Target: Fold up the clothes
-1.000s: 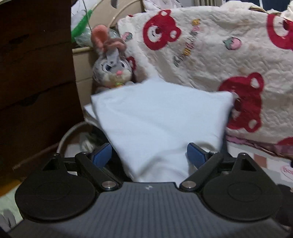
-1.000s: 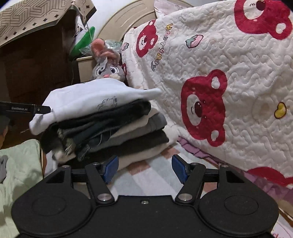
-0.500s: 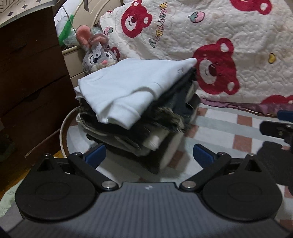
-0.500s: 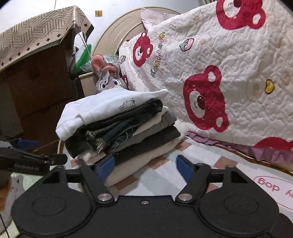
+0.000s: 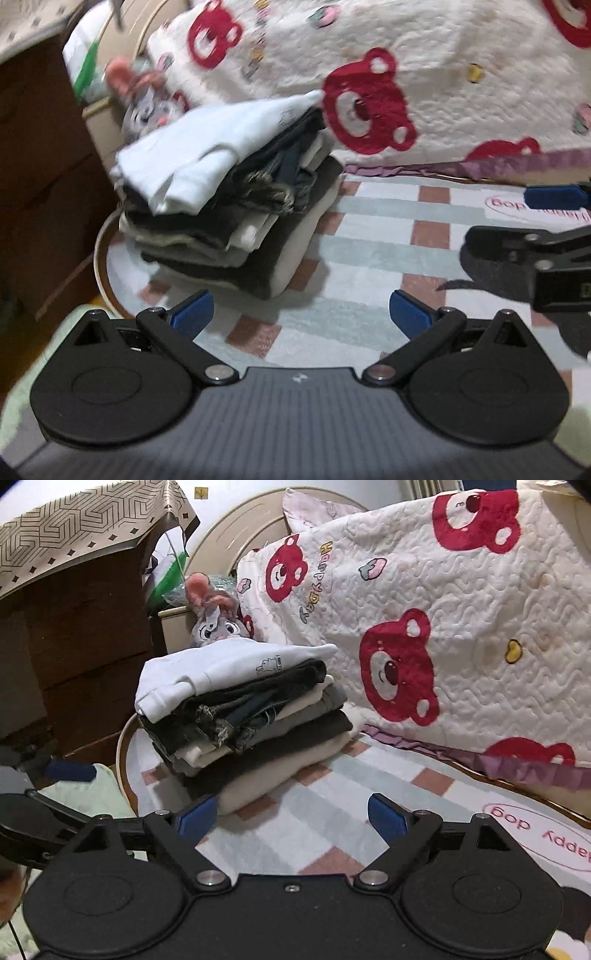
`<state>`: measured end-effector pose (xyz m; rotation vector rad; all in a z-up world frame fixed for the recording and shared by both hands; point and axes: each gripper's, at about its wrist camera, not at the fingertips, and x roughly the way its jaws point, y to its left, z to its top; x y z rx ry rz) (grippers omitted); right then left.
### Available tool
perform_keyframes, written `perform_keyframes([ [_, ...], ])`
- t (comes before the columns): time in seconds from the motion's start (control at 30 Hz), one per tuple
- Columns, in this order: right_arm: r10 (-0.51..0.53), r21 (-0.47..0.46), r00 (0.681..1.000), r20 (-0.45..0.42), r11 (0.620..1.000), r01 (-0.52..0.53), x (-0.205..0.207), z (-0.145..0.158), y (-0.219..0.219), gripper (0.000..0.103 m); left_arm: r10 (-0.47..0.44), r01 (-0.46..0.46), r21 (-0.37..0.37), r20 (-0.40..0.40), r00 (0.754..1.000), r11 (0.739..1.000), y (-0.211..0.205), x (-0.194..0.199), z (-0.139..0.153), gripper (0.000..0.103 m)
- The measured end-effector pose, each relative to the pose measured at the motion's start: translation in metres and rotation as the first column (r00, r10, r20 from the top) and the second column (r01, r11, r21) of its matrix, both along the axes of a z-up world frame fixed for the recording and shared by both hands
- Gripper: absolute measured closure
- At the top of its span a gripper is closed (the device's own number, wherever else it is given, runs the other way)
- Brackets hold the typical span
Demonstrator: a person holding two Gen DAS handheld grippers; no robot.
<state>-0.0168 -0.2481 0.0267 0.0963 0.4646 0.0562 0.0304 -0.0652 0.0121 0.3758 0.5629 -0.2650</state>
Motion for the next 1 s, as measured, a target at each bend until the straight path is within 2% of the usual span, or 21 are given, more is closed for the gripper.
perform_keyframes([
  [0.07,-0.002,0.002,1.0,-0.015,1.0,0.002,-0.008,0.0,0.002,0.012,-0.034,0.034,0.015,0.007,0.999,0.999,-0.004,-0.011,0.002,0.0],
  [0.2,-0.01,0.02,1.0,-0.026,1.0,0.011,-0.024,0.001,0.005,0.012,-0.096,0.096,0.016,-0.039,0.995,0.995,-0.008,-0.024,0.002,0.0],
  [0.4,-0.028,0.049,0.999,-0.025,0.998,0.029,-0.045,0.005,0.007,0.012,-0.124,0.127,0.022,-0.084,0.989,0.992,-0.009,-0.038,-0.003,0.0],
  [0.53,-0.038,0.051,0.999,-0.028,0.998,0.04,-0.05,0.004,0.008,0.012,-0.148,0.153,0.066,-0.079,0.986,0.986,-0.014,-0.047,-0.007,0.0],
  [0.83,-0.052,0.061,0.998,-0.045,0.997,0.055,-0.057,0.0,0.008,0.011,-0.172,0.178,0.056,-0.105,0.98,0.982,-0.015,-0.056,-0.007,0.0],
  [1.0,-0.057,0.064,0.997,-0.052,0.996,0.06,-0.06,-0.003,0.009,0.011,-0.144,0.152,0.051,-0.137,0.98,0.987,-0.012,-0.05,-0.009,0.0],
])
